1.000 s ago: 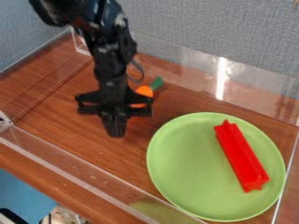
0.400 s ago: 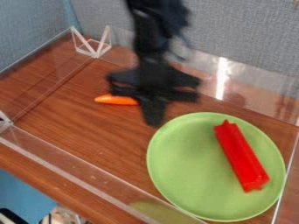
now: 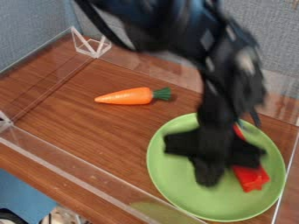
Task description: Put the carrot on the green plate
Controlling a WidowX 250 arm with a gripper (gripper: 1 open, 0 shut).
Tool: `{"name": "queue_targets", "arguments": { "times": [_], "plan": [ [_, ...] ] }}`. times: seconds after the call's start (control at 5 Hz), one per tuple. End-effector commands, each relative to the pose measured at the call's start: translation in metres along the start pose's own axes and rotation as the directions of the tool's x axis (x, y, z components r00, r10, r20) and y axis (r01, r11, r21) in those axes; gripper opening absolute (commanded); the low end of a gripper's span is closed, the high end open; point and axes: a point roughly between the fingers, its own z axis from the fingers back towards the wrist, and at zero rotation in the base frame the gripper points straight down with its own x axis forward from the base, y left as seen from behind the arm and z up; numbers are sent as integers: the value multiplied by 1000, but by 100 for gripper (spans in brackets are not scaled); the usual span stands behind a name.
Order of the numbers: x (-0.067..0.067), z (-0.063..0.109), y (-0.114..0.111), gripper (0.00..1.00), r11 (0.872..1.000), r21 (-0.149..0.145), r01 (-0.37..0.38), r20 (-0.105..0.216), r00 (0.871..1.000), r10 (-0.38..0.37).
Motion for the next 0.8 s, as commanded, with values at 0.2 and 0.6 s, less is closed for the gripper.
{"name": "queue_targets", "arguments": {
  "times": [0.2, 0.6],
  "plan": [
    [1, 1, -8, 100, 969, -37, 244, 38, 969, -242],
    [9, -6, 5, 100, 943, -26, 333, 65, 942, -330]
  ]
}}
